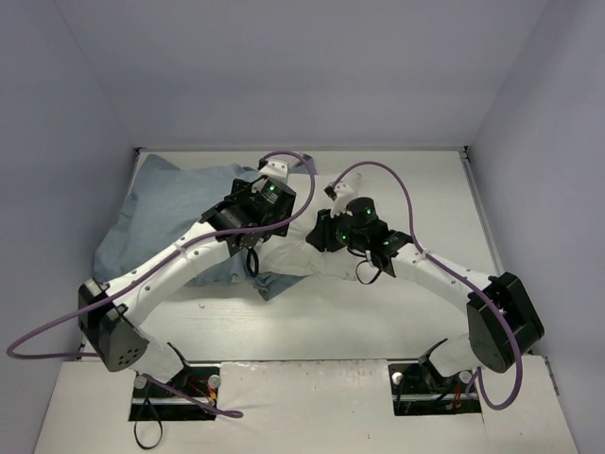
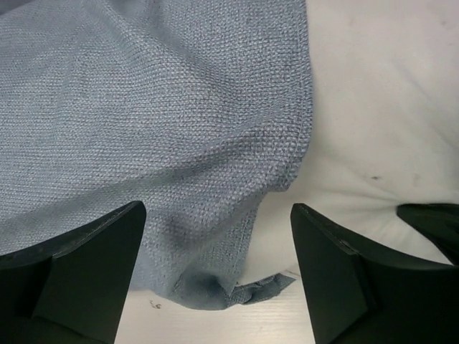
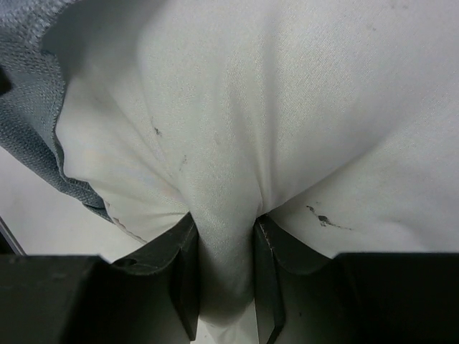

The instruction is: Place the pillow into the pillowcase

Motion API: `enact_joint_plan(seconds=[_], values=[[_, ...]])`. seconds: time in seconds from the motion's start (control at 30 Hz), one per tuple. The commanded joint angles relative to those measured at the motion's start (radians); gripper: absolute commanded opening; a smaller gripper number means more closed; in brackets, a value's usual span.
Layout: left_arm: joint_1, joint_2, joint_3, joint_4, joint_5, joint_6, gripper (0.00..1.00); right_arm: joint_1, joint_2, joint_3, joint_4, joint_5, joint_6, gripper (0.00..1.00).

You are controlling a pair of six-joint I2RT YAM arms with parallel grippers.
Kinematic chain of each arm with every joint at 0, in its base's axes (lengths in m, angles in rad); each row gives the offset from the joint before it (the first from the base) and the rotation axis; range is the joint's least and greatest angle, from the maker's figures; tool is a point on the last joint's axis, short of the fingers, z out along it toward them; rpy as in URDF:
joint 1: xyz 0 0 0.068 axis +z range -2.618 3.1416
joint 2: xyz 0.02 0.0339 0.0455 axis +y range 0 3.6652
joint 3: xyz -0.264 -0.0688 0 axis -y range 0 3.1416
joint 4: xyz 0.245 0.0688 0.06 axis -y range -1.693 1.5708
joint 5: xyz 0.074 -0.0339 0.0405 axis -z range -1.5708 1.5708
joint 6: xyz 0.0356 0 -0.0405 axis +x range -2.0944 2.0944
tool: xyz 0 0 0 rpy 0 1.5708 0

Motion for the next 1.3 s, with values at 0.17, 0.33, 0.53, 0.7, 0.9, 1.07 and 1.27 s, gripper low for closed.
enact_joint_plan(seconds=[0.17,0.33,0.53,0.7,0.9,1.07,1.27], values=[[-0.003,0.134,0.064,0.013,-0.136,-0.007,0.79,-0.007,-0.023,0.009,0.05,-0.026,-0.011,0.26],[0.032,0.156,0.066,0.01,-0.255,-0.009,0.79,-0.007,-0.03,0.0,0.05,-0.034,-0.002,0.26],[0.12,0.102,-0.011,0.008,-0.245,-0.05,0.79,-0.007,-0.046,-0.014,0.05,-0.033,-0.006,0.26],[0.155,0.096,-0.051,0.008,-0.219,-0.058,0.79,-0.007,-0.041,-0.013,0.05,-0.039,-0.008,0.26],[0.178,0.07,-0.092,0.008,-0.121,-0.07,0.05,-0.007,-0.044,-0.017,0.051,-0.02,-0.019,0.4],[0.145,0.044,-0.054,0.034,0.166,-0.104,0.0,-0.005,0.016,0.02,0.067,-0.095,-0.009,0.0],[0.023,0.105,0.256,0.094,0.586,-0.179,0.0,0.014,0.071,0.219,0.191,-0.232,0.096,0.0]])
